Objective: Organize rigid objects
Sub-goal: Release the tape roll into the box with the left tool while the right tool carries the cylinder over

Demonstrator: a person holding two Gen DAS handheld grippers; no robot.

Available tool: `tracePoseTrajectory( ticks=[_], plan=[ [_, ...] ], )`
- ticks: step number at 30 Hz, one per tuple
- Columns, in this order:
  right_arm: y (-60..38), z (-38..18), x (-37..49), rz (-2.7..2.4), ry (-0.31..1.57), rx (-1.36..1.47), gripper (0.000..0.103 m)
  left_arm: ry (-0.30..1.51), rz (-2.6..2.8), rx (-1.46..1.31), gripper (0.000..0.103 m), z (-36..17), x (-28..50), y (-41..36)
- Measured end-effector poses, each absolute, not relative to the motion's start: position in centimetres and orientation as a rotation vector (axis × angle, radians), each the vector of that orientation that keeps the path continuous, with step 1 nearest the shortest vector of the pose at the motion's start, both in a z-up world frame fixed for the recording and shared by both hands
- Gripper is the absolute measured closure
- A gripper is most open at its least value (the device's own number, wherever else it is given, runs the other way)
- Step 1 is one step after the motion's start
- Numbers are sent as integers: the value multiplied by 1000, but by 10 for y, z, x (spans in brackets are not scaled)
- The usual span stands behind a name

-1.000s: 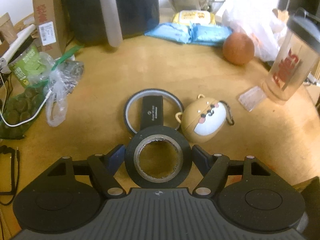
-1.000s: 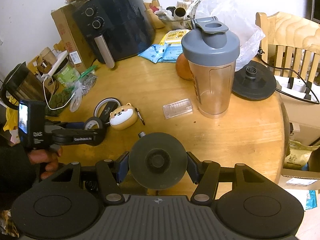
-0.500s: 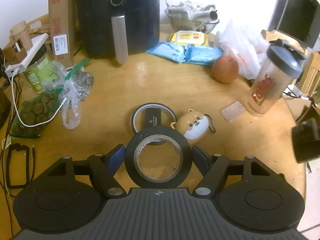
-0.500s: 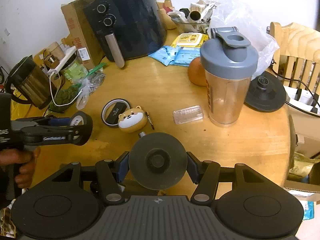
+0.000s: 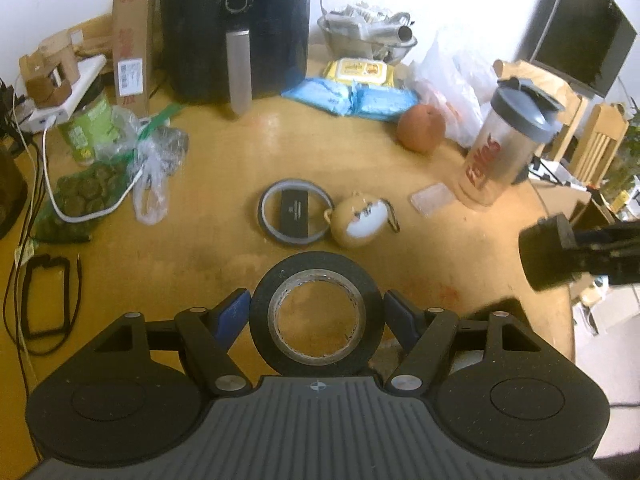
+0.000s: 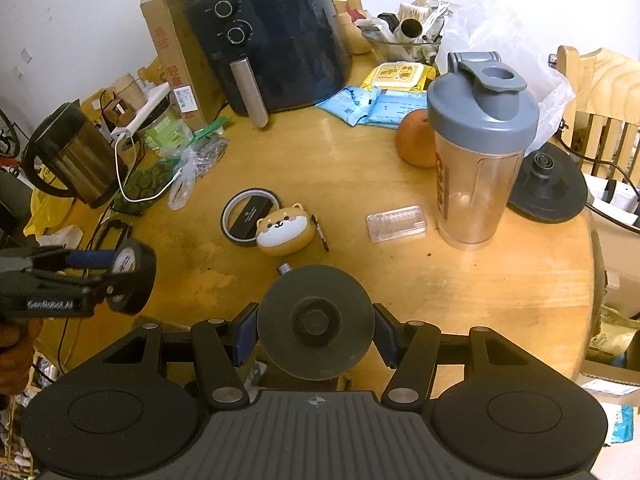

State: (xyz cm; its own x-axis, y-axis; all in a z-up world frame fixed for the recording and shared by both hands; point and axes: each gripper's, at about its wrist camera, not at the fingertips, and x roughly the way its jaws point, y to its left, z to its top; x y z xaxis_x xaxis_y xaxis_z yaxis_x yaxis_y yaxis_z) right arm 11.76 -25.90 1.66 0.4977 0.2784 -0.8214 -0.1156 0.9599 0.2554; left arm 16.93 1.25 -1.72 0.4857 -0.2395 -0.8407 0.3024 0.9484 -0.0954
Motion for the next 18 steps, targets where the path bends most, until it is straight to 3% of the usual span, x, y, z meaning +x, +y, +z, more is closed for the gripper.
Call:
tracePoseTrajectory(
  ticks=[11, 18],
  plan=[
    [-249, 17, 105, 257, 1027, 177, 42, 1077, -294, 54, 31, -52, 151, 32],
    [-245, 17, 97, 249, 1034, 177, 42, 1055, -322, 36, 31, -30, 135, 30]
  ],
)
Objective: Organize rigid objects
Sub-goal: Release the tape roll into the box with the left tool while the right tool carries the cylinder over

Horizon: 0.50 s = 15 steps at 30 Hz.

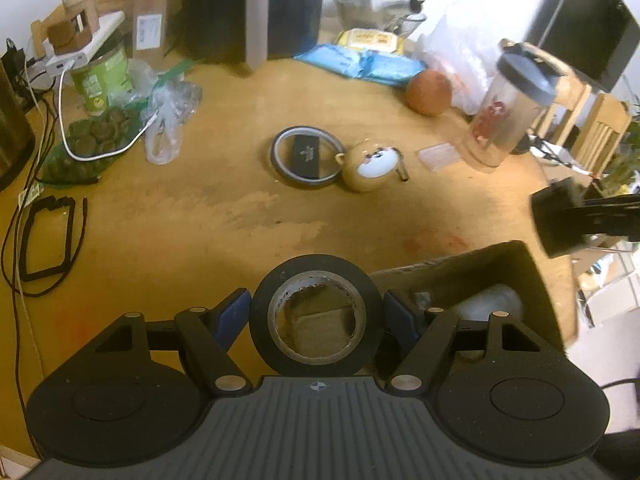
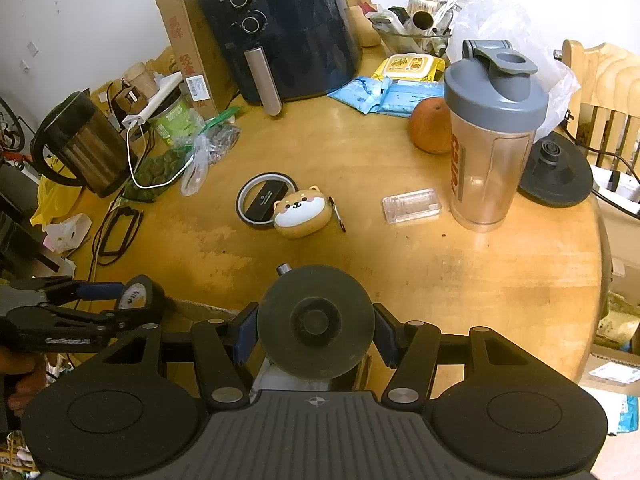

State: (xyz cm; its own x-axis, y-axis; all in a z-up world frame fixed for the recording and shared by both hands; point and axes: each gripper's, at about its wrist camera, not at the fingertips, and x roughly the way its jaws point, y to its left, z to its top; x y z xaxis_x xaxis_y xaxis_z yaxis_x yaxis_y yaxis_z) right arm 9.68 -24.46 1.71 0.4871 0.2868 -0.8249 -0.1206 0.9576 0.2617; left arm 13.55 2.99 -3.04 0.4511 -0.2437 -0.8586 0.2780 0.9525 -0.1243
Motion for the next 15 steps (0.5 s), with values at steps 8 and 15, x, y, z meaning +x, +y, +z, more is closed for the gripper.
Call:
tracePoseTrajectory(
  ticks=[8, 15],
  plan=[
    [-239, 14, 85, 234, 1044, 196, 42, 1051, -443, 43, 31, -24, 105, 19],
    [-230, 12, 75, 228, 1049, 202, 42, 1081, -493, 101, 31, -40, 87, 12]
  ],
)
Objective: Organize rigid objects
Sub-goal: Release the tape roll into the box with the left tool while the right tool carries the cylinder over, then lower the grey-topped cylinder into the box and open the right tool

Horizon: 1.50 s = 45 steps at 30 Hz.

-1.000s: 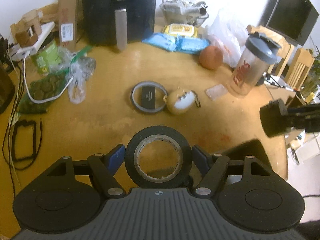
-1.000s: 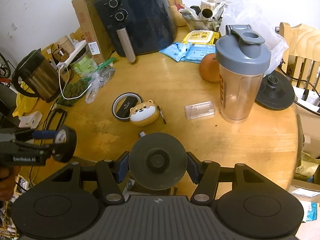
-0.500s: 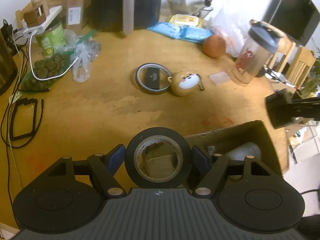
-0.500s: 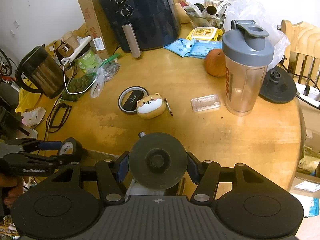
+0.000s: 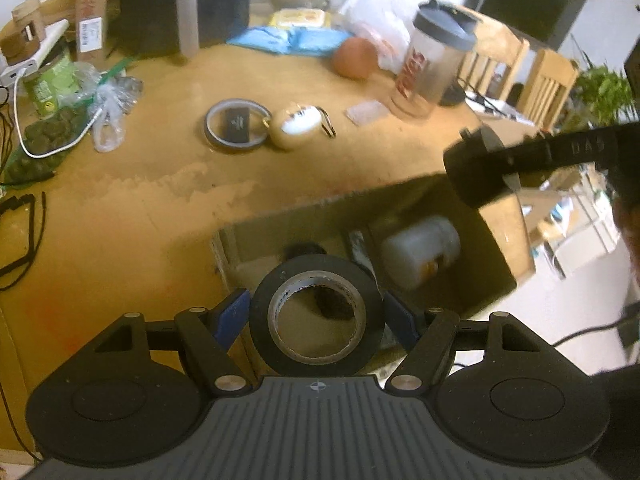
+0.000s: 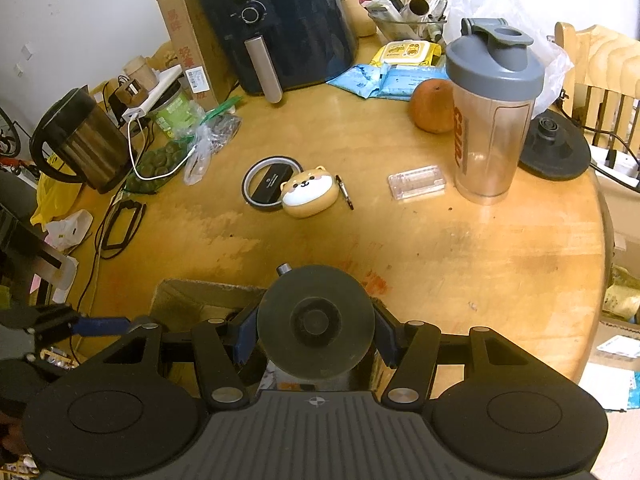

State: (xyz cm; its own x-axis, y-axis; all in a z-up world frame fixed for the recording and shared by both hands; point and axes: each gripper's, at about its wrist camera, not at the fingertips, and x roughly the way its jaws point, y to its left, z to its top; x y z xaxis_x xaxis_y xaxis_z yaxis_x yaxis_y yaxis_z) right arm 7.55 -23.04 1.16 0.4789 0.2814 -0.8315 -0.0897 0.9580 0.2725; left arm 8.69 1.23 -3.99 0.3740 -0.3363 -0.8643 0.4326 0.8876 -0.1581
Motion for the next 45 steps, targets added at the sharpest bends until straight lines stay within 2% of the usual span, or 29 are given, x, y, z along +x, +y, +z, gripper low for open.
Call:
tracePoseTrajectory(
  ticks=[4, 8, 30, 40, 41, 44, 45],
  plan=[
    [-227, 11, 70, 227, 1050, 196, 42, 1079, -490, 149, 30, -50, 80, 11],
    [-222, 12, 63, 224, 1055, 191, 42, 1026, -480, 143, 19, -41, 75, 12],
    [-182, 7, 38, 258, 1085, 145, 42, 1052, -351, -54, 19, -35, 31, 50],
    [-121, 36, 69, 436, 1015, 63, 41, 1031, -268, -112, 19, -30, 20, 75],
    [-115, 39, 72, 459, 1000, 61, 40, 1032, -259, -119, 19, -31, 19, 78],
    [-102, 46, 76, 475, 961, 49, 11, 1038, -233, -138, 19, -34, 16, 83],
    [-100, 45, 76, 477, 962, 40, 9, 1042, -226, -143, 19, -35, 15, 84]
  ],
)
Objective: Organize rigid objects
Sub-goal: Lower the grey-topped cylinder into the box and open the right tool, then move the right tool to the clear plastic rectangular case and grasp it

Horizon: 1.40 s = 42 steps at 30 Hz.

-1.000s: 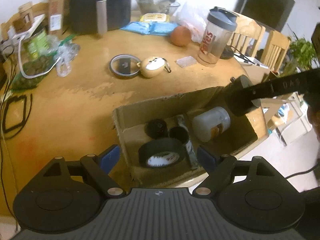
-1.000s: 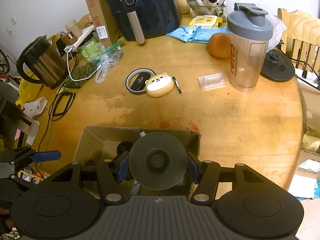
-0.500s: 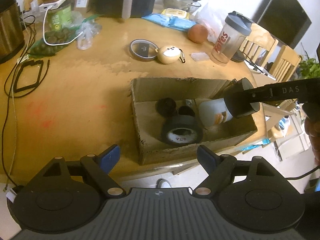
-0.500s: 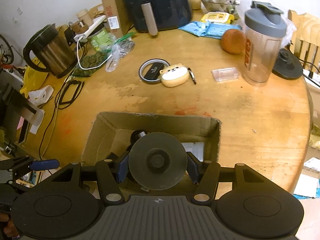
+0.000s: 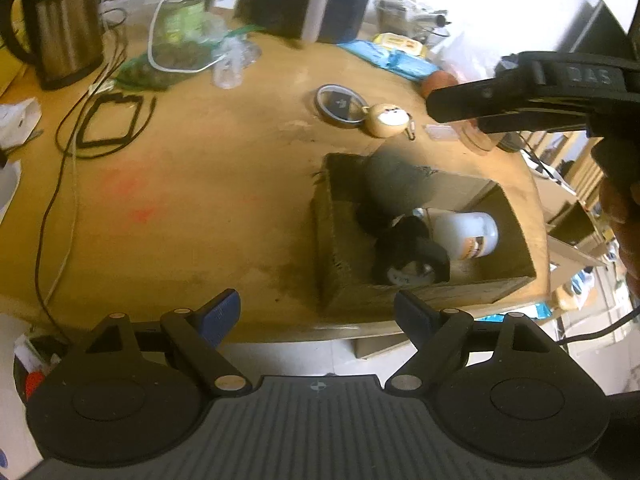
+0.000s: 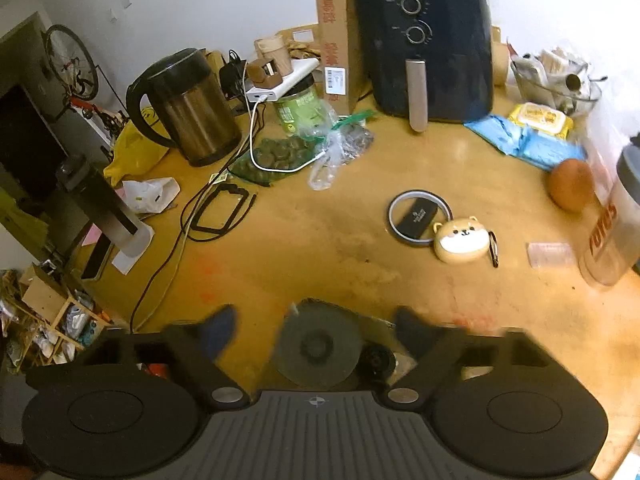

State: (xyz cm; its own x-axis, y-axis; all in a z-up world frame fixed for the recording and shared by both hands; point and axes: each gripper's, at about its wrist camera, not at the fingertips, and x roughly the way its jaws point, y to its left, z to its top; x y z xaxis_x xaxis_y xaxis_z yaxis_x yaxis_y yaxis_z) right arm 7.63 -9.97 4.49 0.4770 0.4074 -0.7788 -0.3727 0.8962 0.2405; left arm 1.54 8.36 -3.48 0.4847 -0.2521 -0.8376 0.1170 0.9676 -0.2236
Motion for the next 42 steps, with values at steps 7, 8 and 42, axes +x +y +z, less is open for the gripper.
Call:
tracePoseTrajectory(
  ticks=[7, 8, 42],
  plan=[
    [-108, 18, 68, 419, 1054, -29, 4, 1050, -206, -159, 19, -33, 18, 83],
    [-112, 15, 66, 409, 1064, -25, 3, 1051, -206, -158, 19, -34, 19, 82],
    [-257, -6, 89, 176, 1078, 148, 0, 1170, -276, -147, 18, -64, 79, 15]
  ],
)
